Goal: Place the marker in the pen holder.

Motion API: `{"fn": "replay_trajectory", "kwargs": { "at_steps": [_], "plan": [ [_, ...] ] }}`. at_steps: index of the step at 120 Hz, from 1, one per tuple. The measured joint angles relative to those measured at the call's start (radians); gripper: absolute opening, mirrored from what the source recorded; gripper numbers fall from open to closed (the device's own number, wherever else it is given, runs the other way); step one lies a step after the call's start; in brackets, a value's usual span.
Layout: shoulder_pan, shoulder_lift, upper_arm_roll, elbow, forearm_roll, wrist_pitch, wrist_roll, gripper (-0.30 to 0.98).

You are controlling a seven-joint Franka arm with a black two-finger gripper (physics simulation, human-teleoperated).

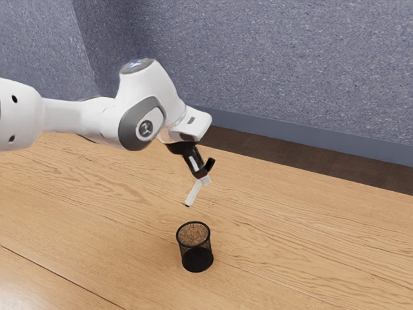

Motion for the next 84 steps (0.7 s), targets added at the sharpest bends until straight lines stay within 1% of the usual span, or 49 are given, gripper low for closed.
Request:
{"fn": "replay_trajectory", "kwargs": {
  "at_steps": [18,24,34,56,84],
  "plan": [
    [-0.075,-0.060,-0.001,-0.083,-0.014,0.081,-0.008,-0.09],
    [-0.071,-0.081,-0.027,-0.110,-0.018,0.103,-0.010,-0.09],
    [-0.092,-0.116,-0.033,-0.165,-0.026,0.130,-0.014,-0.09],
    [-0.032,-0.143,-0.032,-0.227,-0.034,0.161,-0.021,-0.09],
    [-0.040,-0.139,-0.032,-0.249,-0.038,0.176,-0.026,-0.09]
  ]
}}
